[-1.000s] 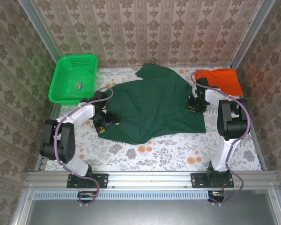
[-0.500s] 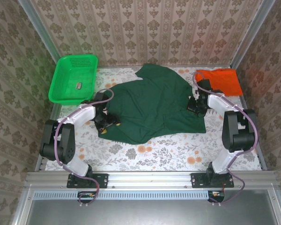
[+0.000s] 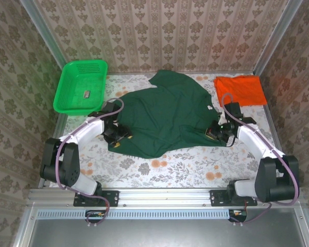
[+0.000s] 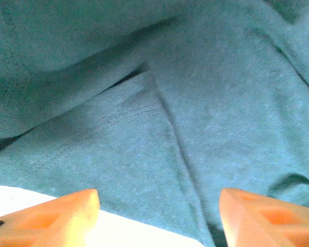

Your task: Fold and stack the t-shirts

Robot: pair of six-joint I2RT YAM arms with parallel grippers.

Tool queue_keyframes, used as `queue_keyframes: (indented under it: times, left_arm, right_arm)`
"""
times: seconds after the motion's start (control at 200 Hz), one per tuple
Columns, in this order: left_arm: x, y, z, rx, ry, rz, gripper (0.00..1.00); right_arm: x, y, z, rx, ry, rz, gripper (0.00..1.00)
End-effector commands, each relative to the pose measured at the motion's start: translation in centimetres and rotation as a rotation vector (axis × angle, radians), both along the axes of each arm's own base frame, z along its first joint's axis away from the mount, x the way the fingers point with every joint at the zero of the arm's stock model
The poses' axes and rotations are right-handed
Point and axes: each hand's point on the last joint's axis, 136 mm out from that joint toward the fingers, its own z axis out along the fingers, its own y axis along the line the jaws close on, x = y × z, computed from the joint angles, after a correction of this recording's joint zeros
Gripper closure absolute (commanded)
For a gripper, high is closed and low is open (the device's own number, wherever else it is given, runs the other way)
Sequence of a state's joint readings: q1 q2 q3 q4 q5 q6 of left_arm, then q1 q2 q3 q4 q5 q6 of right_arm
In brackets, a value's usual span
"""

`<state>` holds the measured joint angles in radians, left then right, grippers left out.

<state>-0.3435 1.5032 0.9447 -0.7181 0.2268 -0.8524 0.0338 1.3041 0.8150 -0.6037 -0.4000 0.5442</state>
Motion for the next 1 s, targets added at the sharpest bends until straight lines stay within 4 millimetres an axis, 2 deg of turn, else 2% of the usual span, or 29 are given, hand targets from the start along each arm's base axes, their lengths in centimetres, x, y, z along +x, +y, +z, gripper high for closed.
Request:
queue_keyframes:
  times: [0.0,0.225,0.475,0.625,0.725,0.9,0.995]
  left_arm:
    - [-0.4,0.5,0.1,0.051,0.008,0.071,0.41]
    - [0.8,-0.5,-0.7,0.073,0.005,0.101,0.41]
    - [1.5,-0.6,-2.4,0.092,0.033,0.108,0.48]
    - [1.6,-0.8,-2.7,0.095,0.039,0.100,0.61]
    - [1.3,-0.4,-2.7,0.114,0.039,0.093,0.75]
    - [0.7,0.2,-3.2,0.114,0.050,0.099,0.81]
    - [0.7,0.2,-3.2,0.099,0.047,0.104,0.92]
  right_arm:
    - [-2.3,1.3,-0.3,0.074,0.066,0.005,1.00]
    - [-3.8,1.5,-0.7,0.086,0.078,0.009,1.00]
    - [-4.5,1.5,-0.5,0.087,0.079,0.010,1.00]
    - [-4.8,1.6,-0.1,0.091,0.078,0.011,1.00]
    - [-4.9,1.6,0.4,0.092,0.067,0.011,1.00]
    - [-5.0,1.8,0.7,0.109,0.067,0.010,1.00]
    - [-5.0,1.8,1.0,0.109,0.066,0.013,1.00]
